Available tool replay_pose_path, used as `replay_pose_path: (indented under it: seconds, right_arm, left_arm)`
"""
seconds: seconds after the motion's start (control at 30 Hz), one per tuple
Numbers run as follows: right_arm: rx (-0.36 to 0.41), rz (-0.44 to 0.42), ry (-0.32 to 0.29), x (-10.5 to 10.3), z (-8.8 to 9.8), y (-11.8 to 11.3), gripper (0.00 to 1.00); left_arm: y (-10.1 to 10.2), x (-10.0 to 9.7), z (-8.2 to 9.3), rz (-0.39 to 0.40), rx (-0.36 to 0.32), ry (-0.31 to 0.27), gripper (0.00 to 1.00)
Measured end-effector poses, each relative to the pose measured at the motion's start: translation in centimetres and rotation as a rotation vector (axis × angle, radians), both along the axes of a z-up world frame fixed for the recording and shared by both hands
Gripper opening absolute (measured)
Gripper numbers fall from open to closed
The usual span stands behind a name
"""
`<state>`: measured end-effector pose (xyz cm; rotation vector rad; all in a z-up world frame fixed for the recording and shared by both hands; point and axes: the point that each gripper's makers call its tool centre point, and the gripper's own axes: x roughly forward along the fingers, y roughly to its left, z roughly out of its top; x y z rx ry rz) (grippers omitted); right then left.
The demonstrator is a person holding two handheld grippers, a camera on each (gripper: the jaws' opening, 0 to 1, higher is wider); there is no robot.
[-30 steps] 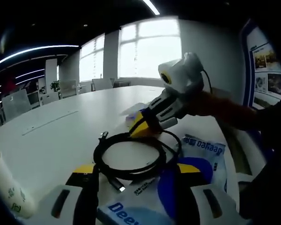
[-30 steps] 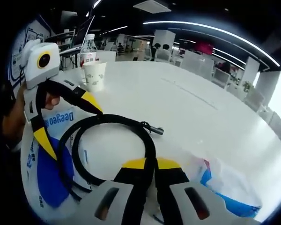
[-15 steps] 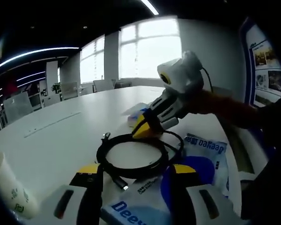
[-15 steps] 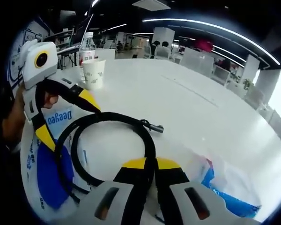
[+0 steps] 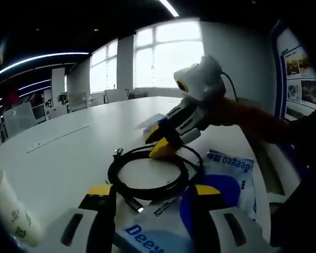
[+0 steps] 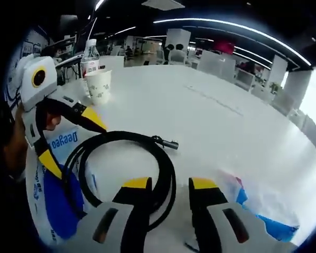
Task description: Arrange the tabletop items into an orderly group along one side of the table until the central work area is clear of visible clutter.
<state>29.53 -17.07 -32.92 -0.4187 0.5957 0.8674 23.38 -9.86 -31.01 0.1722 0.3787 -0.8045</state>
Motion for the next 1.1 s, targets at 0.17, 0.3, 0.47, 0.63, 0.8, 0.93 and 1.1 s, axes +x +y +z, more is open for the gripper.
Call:
replay_pose_path:
  seconds: [0.17, 0.3, 0.47, 0.63, 0.8, 0.93, 1.1]
  right_arm:
    - [-0.005, 0.004, 0.007, 0.0, -0.4, 0.3, 0.15]
    - [-0.009, 0.009, -0.002, -0.2, -0.5, 0.4, 0.09]
    - [-0.024, 0.016, -0.032, -0.5, -0.5, 0.6, 0.07]
    - [-0.021, 0.013, -0.043, -0.4, -0.4, 0.6, 0.05]
    - [0.019, -0.003, -0.05, -0.3, 0.3, 0.9, 0.01]
    - [-0.006, 0.021, -0.069, -0.2, 0.4, 1.3, 0.0]
    - [0.005, 0.014, -0.076, 0.3, 0.7, 1.2, 0.0]
  left_arm:
    - [0.0, -0.1, 0.0, 0.0, 0.005, -0.001, 0.56]
    - [0.1, -0.1, -0.1, 0.002, 0.009, -0.001, 0.56]
    - [0.2, -0.1, -0.1, 0.004, 0.011, -0.003, 0.55]
    - [0.3, -0.1, -0.1, 0.01, 0.021, -0.015, 0.53]
    - [-0.1, -0.2, 0.3, -0.01, -0.01, -0.016, 0.52]
    - [-0.3, -0.4, 0.3, -0.02, 0.002, -0.017, 0.52]
    - [-0.2, -0.4, 0.2, -0.015, -0.009, -0.015, 0.52]
